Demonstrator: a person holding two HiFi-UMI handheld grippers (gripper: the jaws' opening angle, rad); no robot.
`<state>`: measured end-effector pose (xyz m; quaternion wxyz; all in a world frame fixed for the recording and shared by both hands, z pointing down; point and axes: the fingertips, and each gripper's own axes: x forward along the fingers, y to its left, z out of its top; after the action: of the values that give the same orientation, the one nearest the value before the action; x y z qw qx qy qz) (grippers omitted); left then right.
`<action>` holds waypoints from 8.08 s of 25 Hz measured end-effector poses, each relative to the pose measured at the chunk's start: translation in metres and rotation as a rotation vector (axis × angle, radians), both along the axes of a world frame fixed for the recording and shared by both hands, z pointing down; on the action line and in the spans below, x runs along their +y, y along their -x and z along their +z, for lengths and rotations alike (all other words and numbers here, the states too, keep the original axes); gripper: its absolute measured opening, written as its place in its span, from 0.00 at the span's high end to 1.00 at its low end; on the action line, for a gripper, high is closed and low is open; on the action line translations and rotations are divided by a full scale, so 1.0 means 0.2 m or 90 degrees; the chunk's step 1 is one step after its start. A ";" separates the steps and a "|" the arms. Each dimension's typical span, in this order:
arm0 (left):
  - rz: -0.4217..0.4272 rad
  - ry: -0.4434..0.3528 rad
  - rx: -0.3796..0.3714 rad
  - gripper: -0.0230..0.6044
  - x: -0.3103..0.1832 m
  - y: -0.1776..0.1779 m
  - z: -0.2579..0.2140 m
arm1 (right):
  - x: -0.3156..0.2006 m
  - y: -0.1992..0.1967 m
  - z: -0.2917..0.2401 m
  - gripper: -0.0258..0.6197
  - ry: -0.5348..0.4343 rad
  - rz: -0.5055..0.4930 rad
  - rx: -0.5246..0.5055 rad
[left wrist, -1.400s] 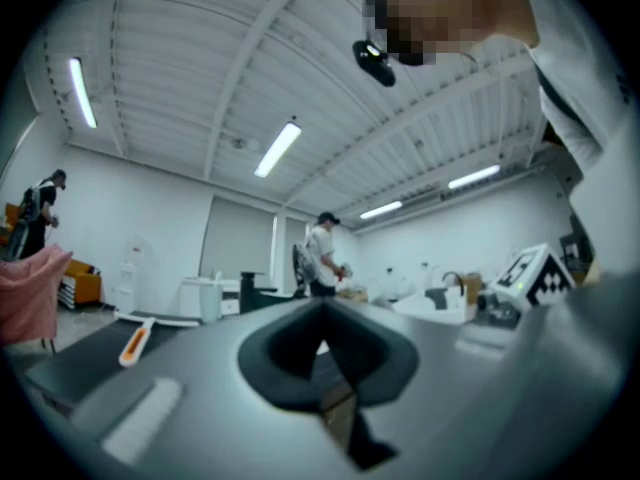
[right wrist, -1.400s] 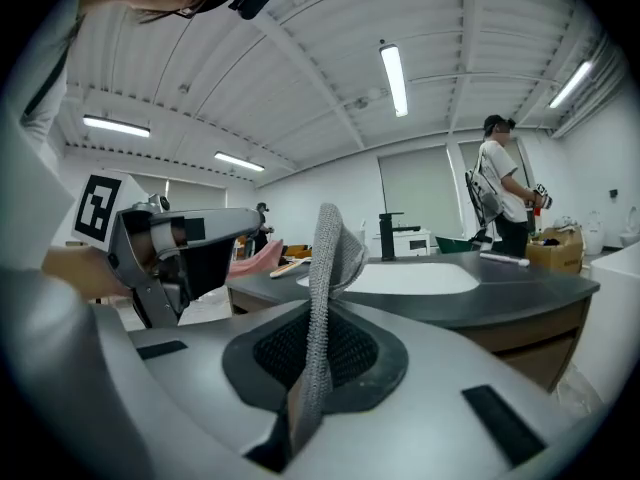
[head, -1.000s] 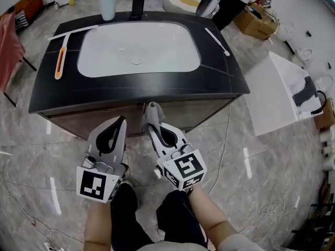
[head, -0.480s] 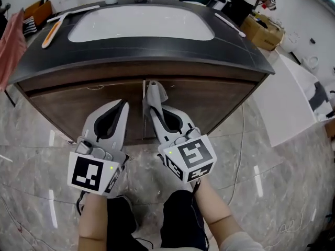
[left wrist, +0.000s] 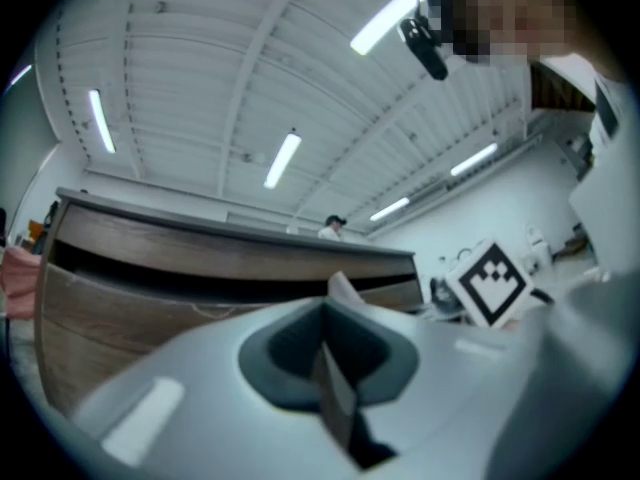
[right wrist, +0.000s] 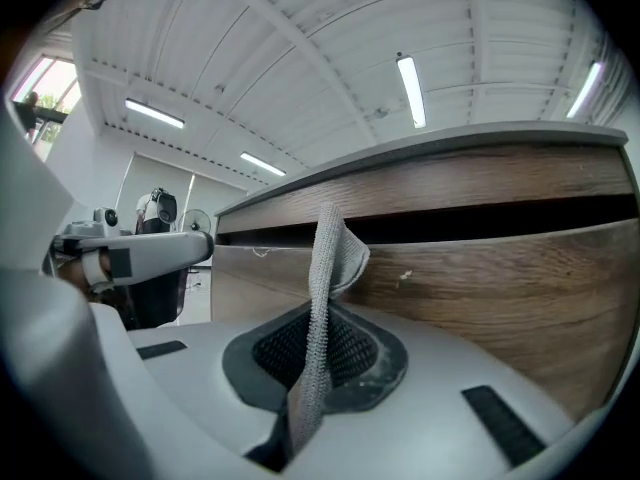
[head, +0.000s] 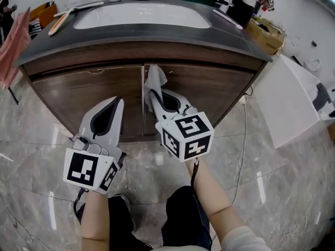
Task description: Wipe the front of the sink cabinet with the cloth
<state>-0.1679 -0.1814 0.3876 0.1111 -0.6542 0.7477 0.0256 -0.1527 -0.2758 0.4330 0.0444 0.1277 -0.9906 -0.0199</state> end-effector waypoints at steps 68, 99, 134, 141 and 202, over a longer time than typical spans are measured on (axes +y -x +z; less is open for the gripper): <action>0.010 -0.029 -0.013 0.96 -0.01 -0.04 -0.02 | -1.23 -1.13 0.37 0.95 0.045 0.422 0.046; -0.018 -0.045 -0.031 0.96 0.13 0.04 -0.03 | -0.29 -0.01 0.43 0.95 0.031 0.157 0.044; -0.034 -0.067 -0.019 0.96 0.17 0.10 -0.06 | -0.23 0.06 0.82 0.95 0.060 0.121 0.093; -0.028 -0.071 -0.014 0.96 0.15 0.09 -0.06 | -0.29 -0.02 0.81 0.95 0.016 0.115 0.118; -0.042 -0.027 -0.029 0.96 0.18 0.09 0.05 | -1.10 -0.98 1.29 0.95 0.133 0.490 0.193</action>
<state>-0.1855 -0.1456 0.3972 0.1427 -0.6268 0.7656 0.0226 0.0428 -0.4961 0.6905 0.2062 0.4784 -0.8498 0.0799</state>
